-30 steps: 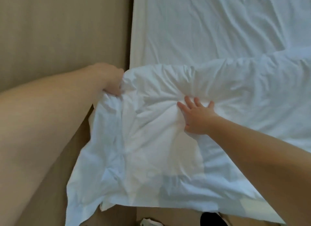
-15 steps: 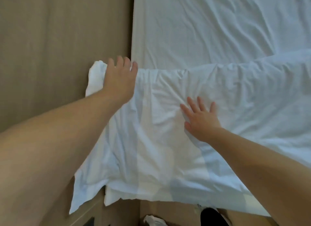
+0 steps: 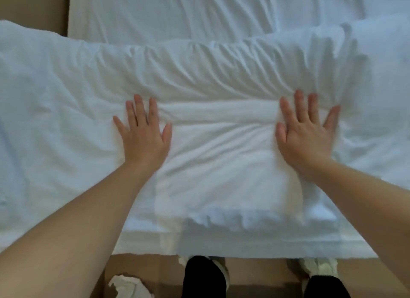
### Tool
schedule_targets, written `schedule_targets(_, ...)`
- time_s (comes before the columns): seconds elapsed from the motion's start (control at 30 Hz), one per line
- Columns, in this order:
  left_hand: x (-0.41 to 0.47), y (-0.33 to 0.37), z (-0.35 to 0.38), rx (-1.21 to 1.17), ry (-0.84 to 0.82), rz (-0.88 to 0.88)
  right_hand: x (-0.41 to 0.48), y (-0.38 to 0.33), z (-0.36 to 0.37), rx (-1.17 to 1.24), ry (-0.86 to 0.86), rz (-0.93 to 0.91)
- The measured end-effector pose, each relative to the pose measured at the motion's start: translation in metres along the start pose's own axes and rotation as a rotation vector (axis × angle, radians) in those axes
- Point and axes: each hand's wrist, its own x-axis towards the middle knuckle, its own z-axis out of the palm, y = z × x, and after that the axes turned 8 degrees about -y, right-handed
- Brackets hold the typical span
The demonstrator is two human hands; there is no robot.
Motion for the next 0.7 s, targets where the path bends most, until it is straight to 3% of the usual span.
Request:
schedule_targets(0.07,-0.011,0.024,0.003,0.011,-0.002,0.068,-0.004,0.002,-0.003,0.010,0.015,-0.087)
schedule_targets(0.17,-0.026,0.105,0.007,-0.030,0.033,0.232,-0.008,0.011,-0.005,-0.015,0.019,-0.424)
schedule_targets(0.23,-0.041,0.147,0.018,0.000,0.019,0.296,-0.010,0.033,0.004,-0.050,-0.003,-0.488)
schedule_targets(0.4,-0.083,0.181,0.049,-0.029,-0.049,-0.078,-0.031,0.178,0.024,-0.106,-0.084,-0.235)
schedule_targets(0.5,-0.102,0.221,0.038,-0.099,-0.124,-0.147,-0.049,0.237,0.017,-0.079,-0.181,-0.003)
schedule_targets(0.53,-0.111,0.239,0.031,-0.125,-0.141,-0.103,-0.054,0.239,0.014,-0.073,-0.197,-0.024)
schedule_targets(0.63,-0.142,0.294,0.015,-0.163,-0.198,0.208,-0.078,0.232,0.008,-0.052,-0.266,-0.332)
schedule_targets(0.7,-0.161,0.319,0.016,0.002,-0.301,0.397,-0.100,0.248,0.014,-0.137,-0.335,-0.398)
